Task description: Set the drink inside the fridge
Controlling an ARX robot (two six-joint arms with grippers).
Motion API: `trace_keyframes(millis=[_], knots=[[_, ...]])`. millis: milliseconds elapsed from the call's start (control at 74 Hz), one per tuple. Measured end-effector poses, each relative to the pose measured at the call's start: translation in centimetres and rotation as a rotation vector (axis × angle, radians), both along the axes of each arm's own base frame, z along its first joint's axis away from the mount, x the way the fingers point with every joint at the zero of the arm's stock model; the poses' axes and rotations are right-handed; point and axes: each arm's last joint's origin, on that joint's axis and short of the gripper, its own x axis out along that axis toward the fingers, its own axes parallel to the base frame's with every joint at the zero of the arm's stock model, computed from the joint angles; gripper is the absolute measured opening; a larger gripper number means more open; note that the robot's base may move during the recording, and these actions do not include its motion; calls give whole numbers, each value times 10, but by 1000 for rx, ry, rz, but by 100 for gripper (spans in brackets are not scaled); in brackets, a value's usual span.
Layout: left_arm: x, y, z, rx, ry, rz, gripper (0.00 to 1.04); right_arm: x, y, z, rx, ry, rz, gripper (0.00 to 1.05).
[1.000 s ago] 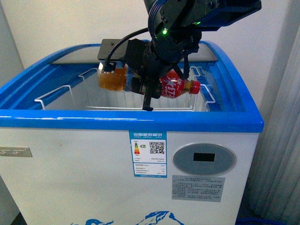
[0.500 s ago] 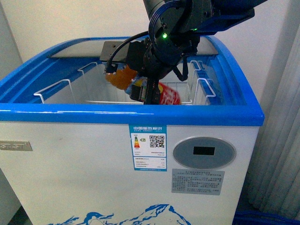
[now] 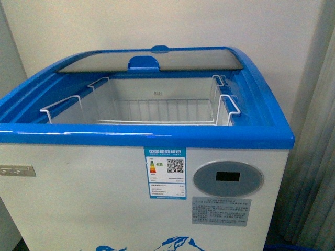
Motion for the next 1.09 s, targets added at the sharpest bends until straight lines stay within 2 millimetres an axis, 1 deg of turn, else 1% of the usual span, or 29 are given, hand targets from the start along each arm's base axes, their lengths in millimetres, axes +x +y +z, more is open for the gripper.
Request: trace_keyframes(millis=[41, 68, 81, 95, 149, 162, 176, 203, 216, 230, 257, 270, 297, 351, 365, 419, 432, 459, 473, 500, 541, 608, 635, 676, 703, 770, 865, 932, 1095], knots=[[0, 0, 0, 0, 0, 0, 3, -25, -17, 2, 83, 49, -46, 97], [0, 0, 0, 0, 0, 0, 3, -36, -24, 2, 122, 71, -67, 97], [0, 0, 0, 0, 0, 1, 3, -47, -31, 1, 144, 89, -86, 97], [0, 0, 0, 0, 1, 1, 3, -65, -41, 0, 194, 117, -119, 97], [0, 0, 0, 0, 1, 1, 3, -114, -65, -7, 288, 174, -182, 97], [0, 0, 0, 0, 1, 1, 3, -127, -71, -9, 318, 190, -195, 97], [0, 0, 0, 0, 1, 1, 3, -134, -73, -10, 329, 196, -200, 97], [0, 0, 0, 0, 1, 0, 3, -160, -83, -16, 370, 219, -229, 97], [0, 0, 0, 0, 1, 1, 3, -166, -85, -18, 377, 225, -238, 97], [0, 0, 0, 0, 1, 1, 3, -179, -88, -21, 388, 232, -251, 97], [0, 0, 0, 0, 1, 1, 3, -191, -91, -25, 401, 239, -262, 97], [0, 0, 0, 0, 1, 1, 3, -203, -93, -29, 411, 244, -267, 97], [0, 0, 0, 0, 1, 1, 3, -220, -96, -34, 436, 255, -280, 97], [0, 0, 0, 0, 1, 1, 3, -250, -100, -43, 461, 263, -304, 97], [0, 0, 0, 0, 1, 1, 3, -262, -101, -46, 481, 259, -309, 97], [0, 0, 0, 0, 1, 0, 3, -285, -104, -46, 529, 168, -325, 97], [0, 0, 0, 0, 1, 0, 3, -288, -105, -46, 536, 143, -327, 97], [0, 0, 0, 0, 1, 0, 3, -289, -107, -50, 535, 48, -325, 91], [0, 0, 0, 0, 1, 0, 3, -288, -109, -58, 515, -18, -333, 86], [0, 0, 0, 0, 1, 1, 3, -288, -110, -64, 508, -53, -340, 83], [0, 0, 0, 0, 1, 1, 3, -285, -111, -83, 483, -93, -333, 74], [0, 0, 0, 0, 1, 1, 3, -283, -111, -108, 462, -100, -330, 62], [0, 0, 0, 0, 1, 0, 3, -282, -111, -113, 458, -97, -331, 59], [0, 0, 0, 0, 1, 1, 3, -282, -111, -125, 452, -94, -333, 50], [0, 0, 0, 0, 1, 0, 3, -282, -111, -129, 450, -94, -333, 47], [0, 0, 0, 0, 1, 0, 3, -282, -111, -144, 442, -95, -333, 33], [0, 0, 0, 0, 1, 1, 3, -282, -111, -157, 439, -96, -333, 17], [0, 0, 0, 0, 1, 0, 3, -282, -111, -167, 436, -94, -334, 3], [0, 0, 0, 0, 1, 1, 3, -282, -111, -185, 433, -94, -334, 3]])
